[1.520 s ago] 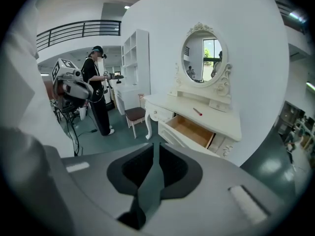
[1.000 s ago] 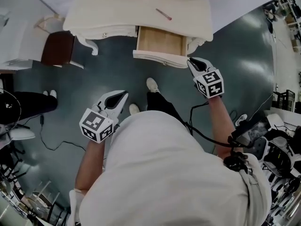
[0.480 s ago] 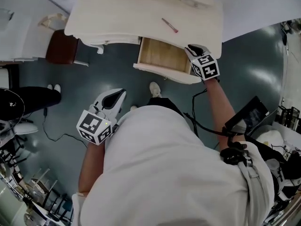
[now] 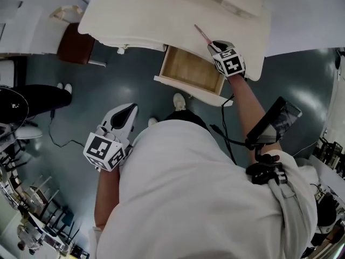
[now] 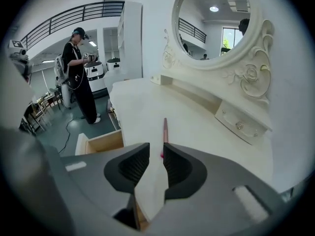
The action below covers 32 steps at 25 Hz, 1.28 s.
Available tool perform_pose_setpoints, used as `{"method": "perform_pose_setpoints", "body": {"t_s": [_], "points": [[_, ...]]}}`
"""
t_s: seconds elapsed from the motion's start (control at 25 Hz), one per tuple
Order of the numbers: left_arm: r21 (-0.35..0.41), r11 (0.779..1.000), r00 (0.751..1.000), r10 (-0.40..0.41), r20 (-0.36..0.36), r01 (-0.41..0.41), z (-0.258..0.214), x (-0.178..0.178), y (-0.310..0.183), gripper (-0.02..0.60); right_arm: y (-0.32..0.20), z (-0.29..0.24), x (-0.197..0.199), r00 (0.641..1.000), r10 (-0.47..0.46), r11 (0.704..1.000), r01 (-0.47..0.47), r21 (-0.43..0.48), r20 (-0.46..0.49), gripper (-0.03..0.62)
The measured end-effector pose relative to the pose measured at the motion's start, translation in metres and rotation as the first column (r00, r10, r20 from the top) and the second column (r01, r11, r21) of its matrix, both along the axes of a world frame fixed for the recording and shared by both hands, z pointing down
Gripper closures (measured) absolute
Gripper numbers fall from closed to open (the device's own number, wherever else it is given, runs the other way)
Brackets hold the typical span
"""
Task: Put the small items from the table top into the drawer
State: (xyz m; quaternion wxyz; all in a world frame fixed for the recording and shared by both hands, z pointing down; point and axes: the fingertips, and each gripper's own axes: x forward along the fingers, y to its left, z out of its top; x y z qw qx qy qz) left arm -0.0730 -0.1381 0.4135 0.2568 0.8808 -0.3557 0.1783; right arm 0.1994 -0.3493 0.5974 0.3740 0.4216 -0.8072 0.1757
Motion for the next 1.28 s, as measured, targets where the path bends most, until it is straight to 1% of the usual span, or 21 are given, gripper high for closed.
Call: {"method": "perform_pose_setpoints", "body": {"t_s": [0.24,0.48,0.6,0.68,0.92,1.12,1.28], "points": [[-0.027,0.997,0.997,-0.077,0.024,0.078,0.004,-0.007,-0.006,0.58,-0.039,0.024,-0.006,1.0,-0.006,0.999,0.006,-0.038,-0.003,0.5],[-0.037,0.994,0.994,-0.104,0.042,0.105,0.007,-0.011,-0.011,0.58,-0.055,0.046,-0.011,1.0,0.0,0.997,-0.001,-0.081,-0.002,0.5],[-0.036,0.993,0.993,-0.112,0.042,0.114,0.008,-0.013,-0.012,0.58,-0.056,0.046,-0.013,1.0,0.0,0.996,0.001,-0.085,0.014,0.514],[-0.034,0.993,0.992,-0.116,0.041,0.117,0.007,-0.015,-0.012,0.58,-0.054,0.046,-0.015,1.0,-0.001,0.996,0.003,-0.094,0.026,0.546],[-0.016,0.994,0.993,-0.109,0.033,0.11,0.003,-0.019,-0.011,0.58,-0.05,0.043,-0.014,0.998,0.048,0.994,-0.043,-0.104,0.045,0.549],[-0.014,0.997,0.997,-0.072,0.026,0.073,0.002,-0.022,-0.008,0.58,-0.036,0.027,-0.02,0.998,0.042,0.995,-0.037,-0.09,0.056,0.549],[-0.006,0.999,0.999,-0.033,0.016,0.033,0.003,-0.023,-0.001,0.58,-0.012,0.019,-0.027,0.997,0.037,0.996,-0.031,-0.083,0.068,0.549]]}}
